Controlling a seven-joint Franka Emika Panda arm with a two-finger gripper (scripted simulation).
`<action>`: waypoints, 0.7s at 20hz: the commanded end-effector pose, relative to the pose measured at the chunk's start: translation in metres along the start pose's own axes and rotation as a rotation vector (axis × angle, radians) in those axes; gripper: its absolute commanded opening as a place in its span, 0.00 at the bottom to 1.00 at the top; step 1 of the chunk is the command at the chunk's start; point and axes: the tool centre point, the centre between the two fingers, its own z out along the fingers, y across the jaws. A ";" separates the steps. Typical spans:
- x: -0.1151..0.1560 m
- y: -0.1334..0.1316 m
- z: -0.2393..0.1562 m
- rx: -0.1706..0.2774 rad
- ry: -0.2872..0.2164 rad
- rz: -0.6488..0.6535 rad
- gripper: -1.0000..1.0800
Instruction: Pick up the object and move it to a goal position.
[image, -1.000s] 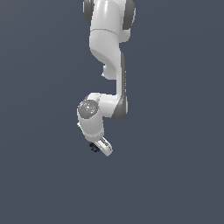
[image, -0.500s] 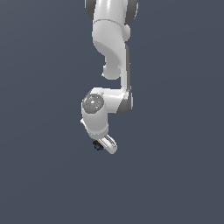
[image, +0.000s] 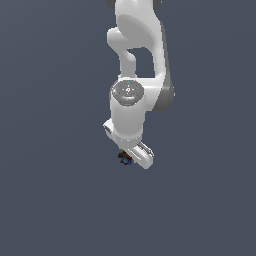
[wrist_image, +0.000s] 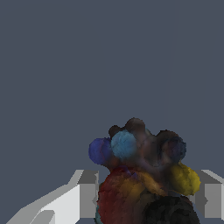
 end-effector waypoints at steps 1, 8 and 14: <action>-0.011 -0.013 -0.026 0.000 0.001 0.000 0.00; -0.039 -0.050 -0.095 -0.001 0.001 0.001 0.00; -0.061 -0.080 -0.150 -0.002 -0.001 0.000 0.00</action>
